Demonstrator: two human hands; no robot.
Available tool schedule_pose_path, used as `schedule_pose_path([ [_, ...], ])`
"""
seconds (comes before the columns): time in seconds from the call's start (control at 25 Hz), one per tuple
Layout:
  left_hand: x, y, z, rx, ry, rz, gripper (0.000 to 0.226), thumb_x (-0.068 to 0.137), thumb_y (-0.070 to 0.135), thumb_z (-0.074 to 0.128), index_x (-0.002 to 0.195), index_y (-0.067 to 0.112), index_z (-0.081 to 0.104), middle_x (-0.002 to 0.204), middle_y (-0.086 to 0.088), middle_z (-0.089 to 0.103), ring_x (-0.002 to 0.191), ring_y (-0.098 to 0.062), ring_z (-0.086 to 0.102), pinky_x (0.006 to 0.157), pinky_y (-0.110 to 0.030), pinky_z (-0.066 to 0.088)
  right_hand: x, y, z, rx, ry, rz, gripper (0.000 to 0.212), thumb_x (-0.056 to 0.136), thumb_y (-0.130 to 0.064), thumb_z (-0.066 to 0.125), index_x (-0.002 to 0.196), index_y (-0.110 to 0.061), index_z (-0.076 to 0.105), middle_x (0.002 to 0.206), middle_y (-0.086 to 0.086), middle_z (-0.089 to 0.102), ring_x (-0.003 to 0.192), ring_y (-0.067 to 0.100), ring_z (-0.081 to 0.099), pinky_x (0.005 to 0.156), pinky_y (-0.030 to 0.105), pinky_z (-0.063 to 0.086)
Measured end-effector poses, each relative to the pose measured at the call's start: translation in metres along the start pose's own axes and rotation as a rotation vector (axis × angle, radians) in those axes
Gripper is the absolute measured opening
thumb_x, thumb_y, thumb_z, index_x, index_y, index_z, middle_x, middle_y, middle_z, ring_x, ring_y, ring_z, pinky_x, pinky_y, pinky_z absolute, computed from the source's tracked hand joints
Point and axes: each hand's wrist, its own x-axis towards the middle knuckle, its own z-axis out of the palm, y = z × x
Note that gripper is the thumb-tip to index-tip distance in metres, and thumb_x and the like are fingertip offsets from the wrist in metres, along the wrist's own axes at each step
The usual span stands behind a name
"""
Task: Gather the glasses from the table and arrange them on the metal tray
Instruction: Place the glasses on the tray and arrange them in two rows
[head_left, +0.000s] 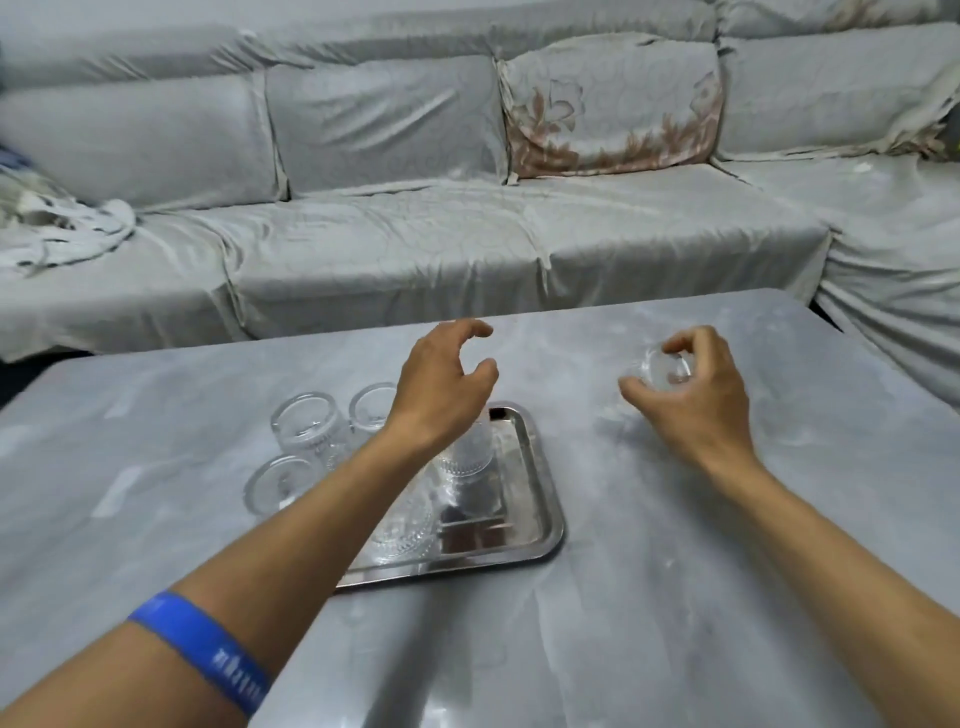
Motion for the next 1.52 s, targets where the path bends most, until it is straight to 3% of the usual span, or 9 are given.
schedule_pose_path([
  [0.08,-0.013,-0.007,-0.019,-0.007,0.012,-0.020,0.035,0.087,0.020,0.059,0.122,0.023,0.060,0.132,0.002,0.060,0.116,-0.014,0.054,0.098,-0.035,0.044,-0.026,-0.028,-0.002,0.071,-0.043,-0.019,0.041,0.062,-0.038,0.076,0.092,-0.027,0.050,0.098,-0.008,0.057,0.078,0.009,0.053,0.063,0.018,0.038],
  [0.2,-0.040,-0.021,-0.055,-0.003,0.045,-0.032,0.032,0.087,0.019,0.059,0.118,0.023,0.062,0.126,0.003,0.064,0.114,-0.015,0.057,0.092,-0.030,0.045,-0.063,-0.076,0.000,0.080,-0.189,-0.140,0.038,0.063,-0.039,0.079,0.090,-0.031,0.054,0.096,-0.013,0.060,0.081,0.001,0.055,0.066,0.013,0.039],
  [0.36,-0.070,-0.043,-0.099,0.138,0.061,0.062,0.024,0.085,0.020,0.060,0.108,0.023,0.067,0.112,0.003,0.070,0.103,-0.017,0.060,0.087,-0.033,0.046,-0.088,-0.112,0.023,-0.044,-0.408,-0.223,0.042,0.063,-0.046,0.079,0.096,-0.027,0.061,0.102,-0.007,0.069,0.089,0.012,0.063,0.075,0.030,0.049],
  [0.56,-0.092,-0.070,-0.117,0.456,-0.235,0.191,0.033,0.082,0.031,0.061,0.115,0.026,0.065,0.120,0.003,0.067,0.112,-0.024,0.057,0.092,-0.041,0.047,-0.102,-0.116,0.058,-0.230,-0.471,-0.275,0.047,0.064,-0.049,0.074,0.101,-0.026,0.058,0.108,-0.003,0.066,0.090,0.021,0.062,0.073,0.031,0.043],
  [0.84,-0.098,-0.085,-0.109,0.385,-0.258,0.179,0.036,0.082,0.029,0.060,0.118,0.026,0.062,0.124,0.005,0.062,0.119,-0.021,0.050,0.095,-0.041,0.046,-0.102,-0.113,0.073,-0.294,-0.495,-0.303,0.049,0.063,-0.051,0.075,0.101,-0.027,0.055,0.108,-0.005,0.064,0.090,0.017,0.057,0.065,0.030,0.038],
  [1.04,-0.111,-0.107,-0.126,0.398,-0.132,0.089,0.055,0.073,0.029,0.070,0.126,0.026,0.056,0.129,0.006,0.057,0.114,-0.021,0.049,0.088,-0.034,0.046,-0.093,-0.105,0.061,-0.256,-0.628,-0.271,0.059,0.062,-0.038,0.080,0.116,-0.030,0.057,0.125,-0.002,0.057,0.097,0.015,0.057,0.074,0.027,0.038],
  [1.16,-0.114,-0.116,-0.129,0.393,-0.148,0.093,0.050,0.074,0.024,0.075,0.122,0.023,0.059,0.127,0.005,0.058,0.113,-0.020,0.048,0.088,-0.034,0.047,-0.094,-0.102,0.058,-0.273,-0.619,-0.255,0.062,0.062,-0.030,0.081,0.119,-0.032,0.057,0.126,0.000,0.060,0.090,0.011,0.050,0.074,0.024,0.033],
  [1.4,-0.111,-0.118,-0.128,0.412,-0.151,0.116,0.051,0.073,0.027,0.079,0.119,0.028,0.059,0.127,0.010,0.057,0.111,-0.017,0.047,0.084,-0.039,0.051,-0.096,-0.102,0.058,-0.285,-0.661,-0.260,0.065,0.063,-0.032,0.079,0.122,-0.035,0.052,0.130,-0.001,0.055,0.086,0.012,0.051,0.074,0.025,0.035],
  [1.52,-0.116,-0.129,-0.134,0.151,-0.135,0.054,0.064,0.068,0.024,0.072,0.129,0.029,0.052,0.133,0.009,0.053,0.119,-0.013,0.046,0.096,-0.033,0.045,-0.087,-0.095,0.050,-0.133,-0.724,-0.184,0.080,0.063,-0.023,0.080,0.132,-0.038,0.044,0.130,-0.005,0.055,0.093,0.013,0.055,0.074,0.025,0.041],
])
